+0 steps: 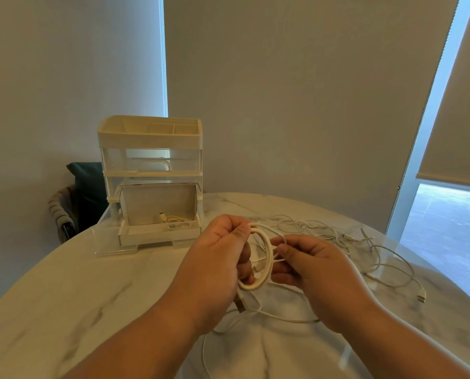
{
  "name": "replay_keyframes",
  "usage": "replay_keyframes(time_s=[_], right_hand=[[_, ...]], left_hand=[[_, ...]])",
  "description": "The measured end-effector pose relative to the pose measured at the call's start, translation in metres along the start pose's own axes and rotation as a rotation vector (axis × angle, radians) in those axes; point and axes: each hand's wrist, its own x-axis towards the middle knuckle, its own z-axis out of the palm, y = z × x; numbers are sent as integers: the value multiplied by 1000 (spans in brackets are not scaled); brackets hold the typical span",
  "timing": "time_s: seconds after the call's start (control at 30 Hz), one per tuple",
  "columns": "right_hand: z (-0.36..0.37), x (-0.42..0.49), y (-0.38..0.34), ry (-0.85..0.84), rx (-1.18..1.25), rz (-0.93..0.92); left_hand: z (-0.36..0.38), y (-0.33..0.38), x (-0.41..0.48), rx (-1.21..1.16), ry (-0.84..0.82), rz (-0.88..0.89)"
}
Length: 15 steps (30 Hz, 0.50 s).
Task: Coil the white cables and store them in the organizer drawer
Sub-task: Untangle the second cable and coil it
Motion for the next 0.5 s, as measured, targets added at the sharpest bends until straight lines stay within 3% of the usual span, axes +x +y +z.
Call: replay_keyframes(time_s=[0.2,0.5], right_hand=[[11,-5,1,-43,334,117],[18,-9,6,-211,261,131]], left_hand=[[1,-6,2,9,34,-21],[1,-6,2,13,72,-27]])
